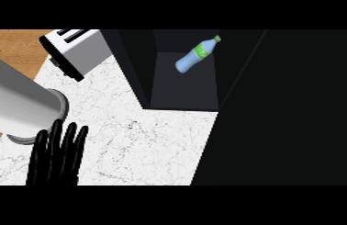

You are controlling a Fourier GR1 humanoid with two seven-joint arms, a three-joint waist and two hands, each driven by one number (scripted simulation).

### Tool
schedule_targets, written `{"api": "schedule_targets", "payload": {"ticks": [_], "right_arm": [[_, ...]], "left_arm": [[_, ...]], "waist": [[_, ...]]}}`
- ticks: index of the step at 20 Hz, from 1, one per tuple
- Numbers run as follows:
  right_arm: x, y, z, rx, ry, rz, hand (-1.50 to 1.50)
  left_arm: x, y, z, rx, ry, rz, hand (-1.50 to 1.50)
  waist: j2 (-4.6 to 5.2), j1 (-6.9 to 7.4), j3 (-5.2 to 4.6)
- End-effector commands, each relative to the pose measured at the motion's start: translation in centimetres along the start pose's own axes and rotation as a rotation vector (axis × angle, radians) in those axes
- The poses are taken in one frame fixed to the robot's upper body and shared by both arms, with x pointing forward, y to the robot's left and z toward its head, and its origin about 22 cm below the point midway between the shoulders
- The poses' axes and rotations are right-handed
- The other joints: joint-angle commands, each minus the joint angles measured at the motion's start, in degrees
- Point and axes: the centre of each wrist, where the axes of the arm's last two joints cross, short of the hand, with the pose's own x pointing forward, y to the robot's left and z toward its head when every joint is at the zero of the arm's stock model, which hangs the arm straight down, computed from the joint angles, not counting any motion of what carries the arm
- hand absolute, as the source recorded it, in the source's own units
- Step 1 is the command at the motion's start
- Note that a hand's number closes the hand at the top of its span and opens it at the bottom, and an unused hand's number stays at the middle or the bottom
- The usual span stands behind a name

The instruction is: Pick up the bottled water, place it into the cabinet and close the cabinet

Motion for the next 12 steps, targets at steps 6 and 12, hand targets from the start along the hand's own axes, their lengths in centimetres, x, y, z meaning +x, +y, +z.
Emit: {"api": "schedule_targets", "payload": {"ticks": [6,12], "right_arm": [[1.1,4.3,-1.7,0.205,-0.001,0.024,1.5],[1.8,4.7,-2.4,0.21,0.017,0.014,1.5]], "left_arm": [[4.8,2.7,4.0,0.043,-0.038,-0.001,-1.5],[5.8,5.1,5.1,0.035,-0.02,0.012,-1.5]], "waist": [[0.03,0.47,0.01],[0.12,1.04,-0.1]]}}
